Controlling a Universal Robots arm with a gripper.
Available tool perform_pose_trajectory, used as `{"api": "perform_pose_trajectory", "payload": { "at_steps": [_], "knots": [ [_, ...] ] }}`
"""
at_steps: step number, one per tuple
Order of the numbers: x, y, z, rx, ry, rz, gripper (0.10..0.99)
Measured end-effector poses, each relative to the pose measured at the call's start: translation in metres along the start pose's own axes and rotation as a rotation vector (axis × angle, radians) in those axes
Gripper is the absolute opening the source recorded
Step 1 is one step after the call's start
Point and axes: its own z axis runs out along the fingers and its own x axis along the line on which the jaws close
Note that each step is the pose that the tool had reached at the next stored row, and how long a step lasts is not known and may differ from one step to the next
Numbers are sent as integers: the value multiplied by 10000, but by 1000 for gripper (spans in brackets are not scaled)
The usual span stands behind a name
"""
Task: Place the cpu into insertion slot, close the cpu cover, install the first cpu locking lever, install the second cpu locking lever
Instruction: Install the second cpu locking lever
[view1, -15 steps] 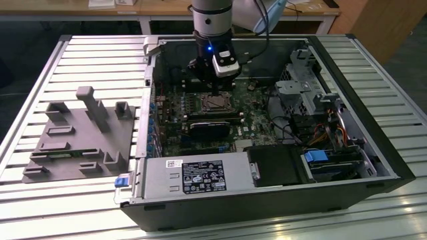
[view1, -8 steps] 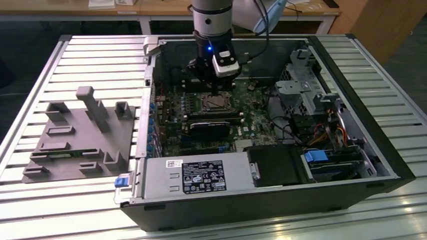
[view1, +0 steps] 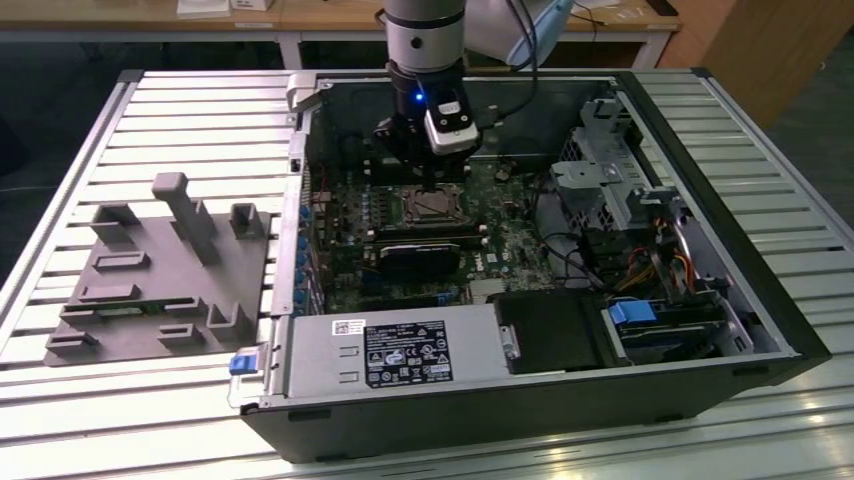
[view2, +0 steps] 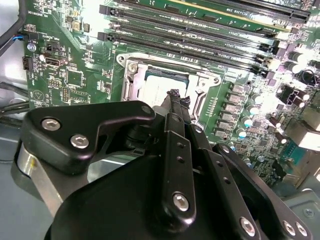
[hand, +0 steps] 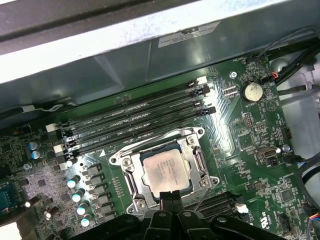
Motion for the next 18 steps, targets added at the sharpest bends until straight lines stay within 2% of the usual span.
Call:
{"api": "perform_pose_trajectory", "payload": {
  "at_steps": [10, 14, 18],
  "knots": [
    [-1, -3, 1, 15, 50, -3, 102],
    [-13, -38, 2, 17, 51, -2, 102],
    [-36, -103, 5, 18, 52, -3, 102]
  ]
}}
